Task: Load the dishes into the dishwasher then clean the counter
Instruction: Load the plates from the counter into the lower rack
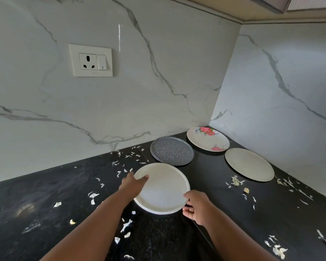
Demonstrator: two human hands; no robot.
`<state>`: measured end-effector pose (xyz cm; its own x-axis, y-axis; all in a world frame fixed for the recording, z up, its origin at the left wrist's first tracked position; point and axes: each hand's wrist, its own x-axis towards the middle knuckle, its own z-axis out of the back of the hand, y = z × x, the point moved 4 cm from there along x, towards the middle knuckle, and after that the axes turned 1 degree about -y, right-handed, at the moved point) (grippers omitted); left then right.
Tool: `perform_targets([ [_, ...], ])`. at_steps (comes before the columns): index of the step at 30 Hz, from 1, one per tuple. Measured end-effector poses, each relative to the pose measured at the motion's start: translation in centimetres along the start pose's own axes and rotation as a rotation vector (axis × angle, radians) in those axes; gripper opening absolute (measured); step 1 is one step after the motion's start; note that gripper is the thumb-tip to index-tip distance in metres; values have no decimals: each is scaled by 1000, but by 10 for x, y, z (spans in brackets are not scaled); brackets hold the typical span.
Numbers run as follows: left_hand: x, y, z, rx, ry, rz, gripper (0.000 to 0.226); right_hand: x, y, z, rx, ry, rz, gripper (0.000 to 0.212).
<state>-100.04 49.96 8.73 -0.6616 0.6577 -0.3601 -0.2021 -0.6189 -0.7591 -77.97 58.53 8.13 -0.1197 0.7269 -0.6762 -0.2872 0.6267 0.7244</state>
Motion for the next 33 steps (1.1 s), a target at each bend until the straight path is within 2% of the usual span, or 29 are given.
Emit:
perform_targets([
  [4,13,1,-2,-211,-41,75,75,7,1,1,65,-10,-59,35],
  [11,20,-3,-3,-357,-147,143,53,10,-1,2,116,10,-63,34],
  [14,18,2,-3,-451,-137,195,42,7,0,3,134,23,-52,34],
  [19,17,7,-4,-668,-149,235,26,-5,5,12,217,42,-38,20],
  [22,12,5,-7,-726,-122,249,14,-13,4,17,256,49,-31,19],
  [27,3,-9,-7,-749,-99,189,16,-24,1,29,314,61,-15,22],
  [33,-3,-32,-24,-617,120,55,16,-31,4,49,424,68,-49,29],
])
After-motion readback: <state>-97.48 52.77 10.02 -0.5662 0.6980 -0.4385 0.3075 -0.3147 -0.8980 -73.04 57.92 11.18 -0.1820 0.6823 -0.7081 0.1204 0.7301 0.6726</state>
